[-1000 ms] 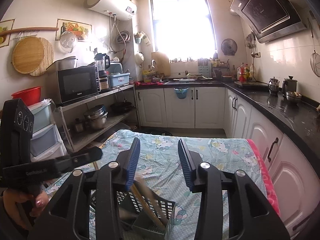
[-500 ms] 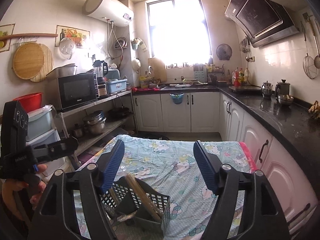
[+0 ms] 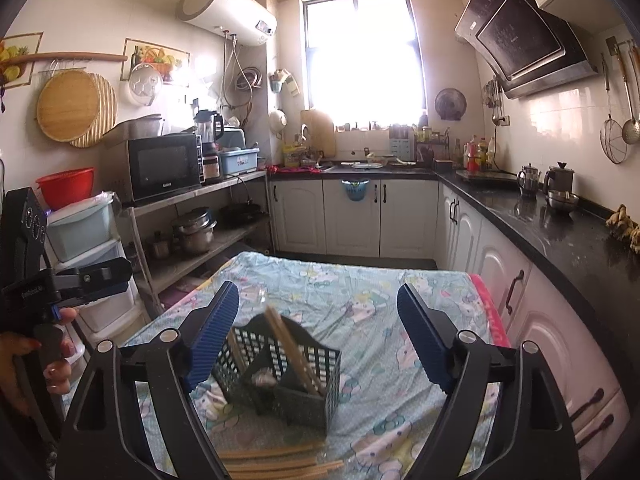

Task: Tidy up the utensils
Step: 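Open both tools to release the chopsticks into the caddy, then withdraw both open tools from the caddy down toward the chopstick pile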

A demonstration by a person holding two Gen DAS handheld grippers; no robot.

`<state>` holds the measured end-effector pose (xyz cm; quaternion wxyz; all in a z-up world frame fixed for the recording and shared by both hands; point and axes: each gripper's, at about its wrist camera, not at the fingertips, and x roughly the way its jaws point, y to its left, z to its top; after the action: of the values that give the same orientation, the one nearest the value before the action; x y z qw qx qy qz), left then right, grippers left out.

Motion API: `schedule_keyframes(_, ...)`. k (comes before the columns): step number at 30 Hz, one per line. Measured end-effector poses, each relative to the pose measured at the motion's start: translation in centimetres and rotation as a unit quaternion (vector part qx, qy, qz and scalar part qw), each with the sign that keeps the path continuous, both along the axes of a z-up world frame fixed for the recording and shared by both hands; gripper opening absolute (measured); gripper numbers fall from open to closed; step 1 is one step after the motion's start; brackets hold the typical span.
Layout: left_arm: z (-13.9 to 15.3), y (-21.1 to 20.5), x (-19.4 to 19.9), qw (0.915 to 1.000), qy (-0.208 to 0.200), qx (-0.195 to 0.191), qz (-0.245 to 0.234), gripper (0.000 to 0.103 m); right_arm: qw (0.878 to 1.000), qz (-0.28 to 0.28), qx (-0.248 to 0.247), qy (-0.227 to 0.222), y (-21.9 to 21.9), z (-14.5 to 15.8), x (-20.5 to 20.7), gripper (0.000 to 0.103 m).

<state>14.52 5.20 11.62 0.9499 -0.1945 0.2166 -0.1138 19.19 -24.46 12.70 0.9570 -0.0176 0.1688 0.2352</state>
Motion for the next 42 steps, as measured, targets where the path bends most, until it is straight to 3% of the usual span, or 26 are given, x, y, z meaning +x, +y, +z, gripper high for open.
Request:
schedule_keyframes(22,-6.3,1.2,-2.6,0.9986,0.051,0.004,0.008,0.092,0.997,0.014,-0.038,0.066,1.4,-6.4,-0.9,0.079)
schedule_keyframes(38,-13.9,2.5,-3.1,0.9900,0.141,-0.009,-0.013,0.092,0.989,-0.013,-0.036,0.143,0.0,-12.0,-0.8,0.079)
schedule_keyframes(42,-15.7,2.4,-3.4,0.9861,0.162,-0.024,-0.028,0.077,0.985,-0.017,-0.043,0.164,-0.2,-13.7,-0.9,0.079)
